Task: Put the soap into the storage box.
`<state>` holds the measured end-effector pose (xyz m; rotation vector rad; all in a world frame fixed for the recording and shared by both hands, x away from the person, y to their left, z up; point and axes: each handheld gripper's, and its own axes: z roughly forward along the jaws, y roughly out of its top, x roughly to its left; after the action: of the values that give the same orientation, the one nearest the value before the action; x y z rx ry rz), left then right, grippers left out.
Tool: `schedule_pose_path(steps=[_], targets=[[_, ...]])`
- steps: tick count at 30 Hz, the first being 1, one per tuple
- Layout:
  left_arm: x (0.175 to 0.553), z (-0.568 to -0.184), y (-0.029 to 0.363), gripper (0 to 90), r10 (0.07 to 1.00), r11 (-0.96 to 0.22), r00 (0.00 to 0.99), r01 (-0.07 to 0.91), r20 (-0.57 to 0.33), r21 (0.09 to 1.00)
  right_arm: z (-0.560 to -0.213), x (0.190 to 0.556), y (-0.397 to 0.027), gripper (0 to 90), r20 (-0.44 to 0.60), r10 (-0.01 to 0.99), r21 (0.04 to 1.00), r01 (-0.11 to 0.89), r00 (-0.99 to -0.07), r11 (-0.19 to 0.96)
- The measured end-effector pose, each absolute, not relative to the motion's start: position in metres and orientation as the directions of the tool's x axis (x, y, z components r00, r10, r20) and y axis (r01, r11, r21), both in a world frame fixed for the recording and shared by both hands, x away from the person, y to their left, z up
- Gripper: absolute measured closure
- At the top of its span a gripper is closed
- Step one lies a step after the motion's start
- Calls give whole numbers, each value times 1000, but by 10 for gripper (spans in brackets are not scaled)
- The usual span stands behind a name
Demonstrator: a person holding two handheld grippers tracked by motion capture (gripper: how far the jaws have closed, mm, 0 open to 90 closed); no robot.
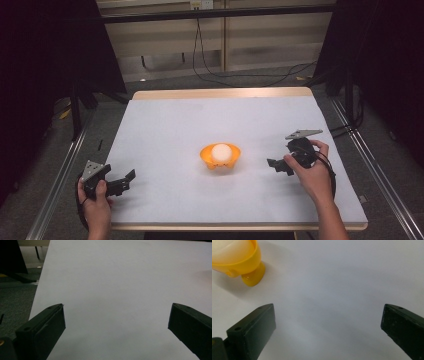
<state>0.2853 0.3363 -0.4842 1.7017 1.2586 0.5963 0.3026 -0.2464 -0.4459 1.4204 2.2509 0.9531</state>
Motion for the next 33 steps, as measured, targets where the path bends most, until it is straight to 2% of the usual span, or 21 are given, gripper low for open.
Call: schedule_pose_path(steps=[33], targets=[[285, -484, 336, 9, 923, -67, 362, 482, -129, 874, -462, 269, -302, 0, 87, 935, 685, 702, -344, 194]])
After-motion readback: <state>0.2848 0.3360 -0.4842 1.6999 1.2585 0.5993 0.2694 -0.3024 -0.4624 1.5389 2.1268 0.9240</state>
